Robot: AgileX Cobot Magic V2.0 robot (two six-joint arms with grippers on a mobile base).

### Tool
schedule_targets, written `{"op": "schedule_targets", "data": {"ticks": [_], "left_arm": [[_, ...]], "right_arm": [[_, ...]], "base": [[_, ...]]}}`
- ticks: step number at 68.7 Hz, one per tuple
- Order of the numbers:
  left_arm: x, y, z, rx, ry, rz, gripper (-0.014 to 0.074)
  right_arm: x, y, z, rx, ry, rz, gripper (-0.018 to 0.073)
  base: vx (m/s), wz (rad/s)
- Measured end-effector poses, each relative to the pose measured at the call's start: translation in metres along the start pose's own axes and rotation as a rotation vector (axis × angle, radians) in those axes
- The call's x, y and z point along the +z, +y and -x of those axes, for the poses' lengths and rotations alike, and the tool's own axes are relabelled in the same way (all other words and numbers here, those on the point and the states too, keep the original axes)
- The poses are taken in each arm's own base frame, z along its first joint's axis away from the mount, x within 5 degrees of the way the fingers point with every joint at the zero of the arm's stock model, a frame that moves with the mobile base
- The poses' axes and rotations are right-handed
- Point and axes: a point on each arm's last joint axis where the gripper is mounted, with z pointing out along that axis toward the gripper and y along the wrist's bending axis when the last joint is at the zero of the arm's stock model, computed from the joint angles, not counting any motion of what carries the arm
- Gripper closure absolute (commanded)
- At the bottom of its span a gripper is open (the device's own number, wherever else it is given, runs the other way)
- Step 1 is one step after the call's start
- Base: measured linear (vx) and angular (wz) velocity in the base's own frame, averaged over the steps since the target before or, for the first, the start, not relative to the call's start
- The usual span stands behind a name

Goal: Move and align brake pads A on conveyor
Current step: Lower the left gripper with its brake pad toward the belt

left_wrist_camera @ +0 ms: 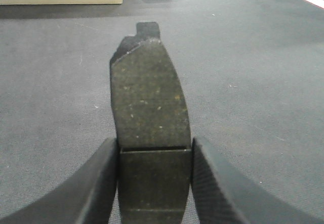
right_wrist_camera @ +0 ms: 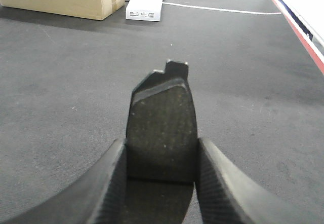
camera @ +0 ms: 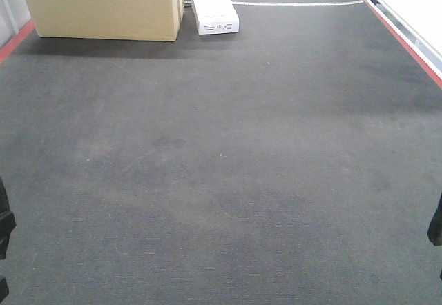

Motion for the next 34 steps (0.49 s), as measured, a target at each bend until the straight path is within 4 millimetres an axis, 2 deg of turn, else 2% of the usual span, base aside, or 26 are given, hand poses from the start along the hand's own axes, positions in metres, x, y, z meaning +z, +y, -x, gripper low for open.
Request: {"op": "schedule_targets", "data": {"ticks": [7,17,27,34], "left_arm": [[0.001,0.0,0.007,-0.034,0.004,0.002,0.0599],[0.013,-0.002,0.032,-0.094,0.057,0.014,0.0596],[0.044,-0.003,0.053,-0.104,0.2,0.042,0.0591],[0.073,-0.003,0.057,-0.103,0.309,0.06,0.0587]], "right_arm": [[0.0,0.0,0.0,0.0,0.0,0.0,0.0564],[0.0,0.0,0.0,0.0,0.0,0.0,0.0564],[0.0,0.0,0.0,0.0,0.0,0.0,0.0564],[0.0,0.0,0.0,0.0,0.0,0.0,0.0564]], "base": [[0.0,0.0],[0.0,0.0],[0.0,0.0],[0.0,0.0]]}}
